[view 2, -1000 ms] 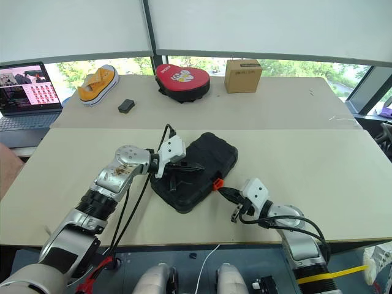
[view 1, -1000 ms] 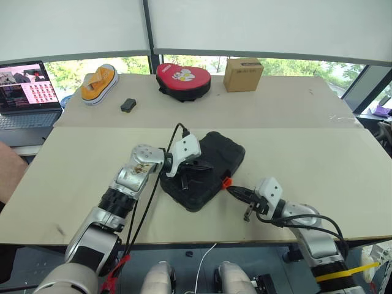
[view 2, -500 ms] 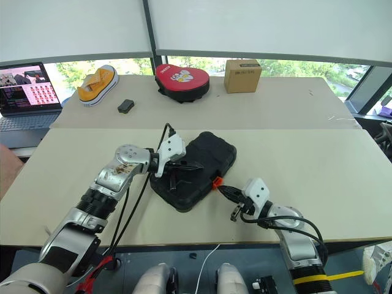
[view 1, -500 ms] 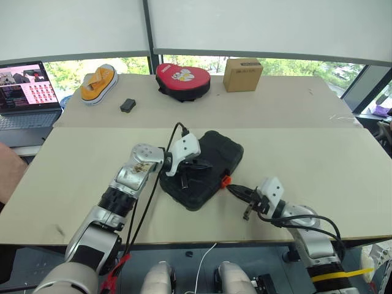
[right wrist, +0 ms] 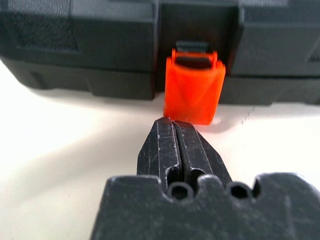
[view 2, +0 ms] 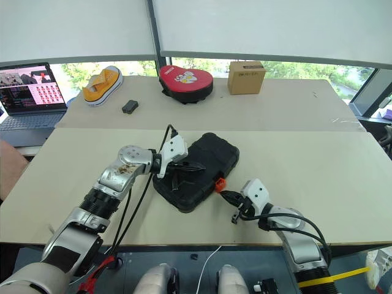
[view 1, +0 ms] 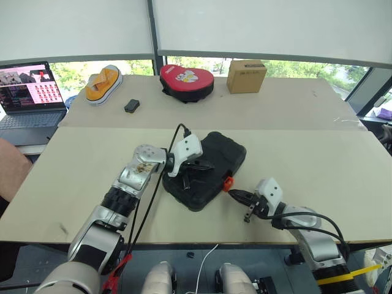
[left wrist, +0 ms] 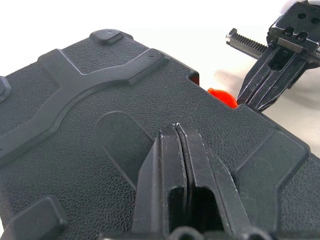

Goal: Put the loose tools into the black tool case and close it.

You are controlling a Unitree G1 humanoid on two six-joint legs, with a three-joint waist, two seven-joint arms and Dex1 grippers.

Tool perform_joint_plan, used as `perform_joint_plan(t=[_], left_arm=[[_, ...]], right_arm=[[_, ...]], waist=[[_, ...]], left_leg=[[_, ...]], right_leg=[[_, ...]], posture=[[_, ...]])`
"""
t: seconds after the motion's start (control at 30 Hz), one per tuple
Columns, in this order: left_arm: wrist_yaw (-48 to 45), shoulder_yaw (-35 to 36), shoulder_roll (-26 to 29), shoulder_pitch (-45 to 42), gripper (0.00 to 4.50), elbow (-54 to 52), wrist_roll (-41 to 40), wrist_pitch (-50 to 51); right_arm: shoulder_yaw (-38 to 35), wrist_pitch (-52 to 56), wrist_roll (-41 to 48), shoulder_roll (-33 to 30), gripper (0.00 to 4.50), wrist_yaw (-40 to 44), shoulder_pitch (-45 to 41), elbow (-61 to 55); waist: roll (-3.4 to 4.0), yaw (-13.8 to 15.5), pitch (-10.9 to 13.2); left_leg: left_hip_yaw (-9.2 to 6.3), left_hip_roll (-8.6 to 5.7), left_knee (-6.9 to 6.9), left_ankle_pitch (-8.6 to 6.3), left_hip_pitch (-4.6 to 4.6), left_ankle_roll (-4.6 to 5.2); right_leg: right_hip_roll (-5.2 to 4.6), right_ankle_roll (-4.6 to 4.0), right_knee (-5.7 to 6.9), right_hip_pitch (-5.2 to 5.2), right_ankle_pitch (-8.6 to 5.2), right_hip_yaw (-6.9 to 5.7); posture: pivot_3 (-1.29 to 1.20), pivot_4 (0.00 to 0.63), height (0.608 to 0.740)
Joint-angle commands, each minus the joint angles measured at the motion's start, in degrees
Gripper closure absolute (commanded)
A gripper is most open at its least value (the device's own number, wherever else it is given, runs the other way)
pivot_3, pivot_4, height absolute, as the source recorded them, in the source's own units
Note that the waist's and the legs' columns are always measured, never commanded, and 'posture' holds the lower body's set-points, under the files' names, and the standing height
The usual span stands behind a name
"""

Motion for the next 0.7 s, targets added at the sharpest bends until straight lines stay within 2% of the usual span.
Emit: perform_joint_plan(t=[0.03,0.17,0.33,0.53,0.7], left_arm=[[0.1,-3.3,0.5,2.5,4.44,5.3,4.0,2.3],[0.3,-3.3,0.4,2.2,4.44,5.8,4.1,2.1],[0.6,-3.5,0.4,1.8,4.44,7.2,4.7,3.0],[0.3,-4.3,0.5,2.3,4.44,8.0,5.1,6.3],[-0.8,-5.2,1.2,3.0,4.44,8.2,5.2,8.8]], right_arm=[[-0.5,0.8,-1.1,-1.0,4.50,-1.1,-0.5,-0.4],[1.0,1.5,-2.7,0.1,4.50,-2.5,-2.2,1.8],[2.2,-2.1,-3.3,3.0,4.50,-2.8,-5.0,6.7],[0.9,-9.5,-1.4,7.4,4.50,-1.8,-6.7,10.5],[-1.6,-11.3,2.9,10.2,4.50,-0.3,-6.5,9.4]], waist=[[0.00,0.0,0.0],[-0.06,-0.1,-0.1],[-0.53,-0.2,-0.5],[-0.95,-0.4,-0.8],[-0.94,-0.8,-0.8]], left_leg=[[0.00,0.00,0.00,0.00,0.00,0.00],[0.00,0.01,0.00,0.00,0.04,0.00],[-0.02,0.03,-0.02,0.00,0.09,0.00],[-0.03,0.10,-0.12,0.00,0.24,0.00],[-0.02,0.15,-0.22,0.00,0.31,-0.01]], right_leg=[[0.00,0.00,0.00,0.00,0.00,0.00],[0.00,0.00,0.00,0.02,0.00,0.00],[0.02,-0.02,0.00,0.06,-0.01,-0.01],[0.05,-0.11,0.00,0.11,-0.05,0.00],[0.06,-0.21,0.04,0.09,-0.09,0.03]], posture=[[0.00,0.150,0.740],[0.00,0.150,0.740],[0.00,0.150,0.740],[0.00,0.150,0.740],[0.00,0.150,0.740]])
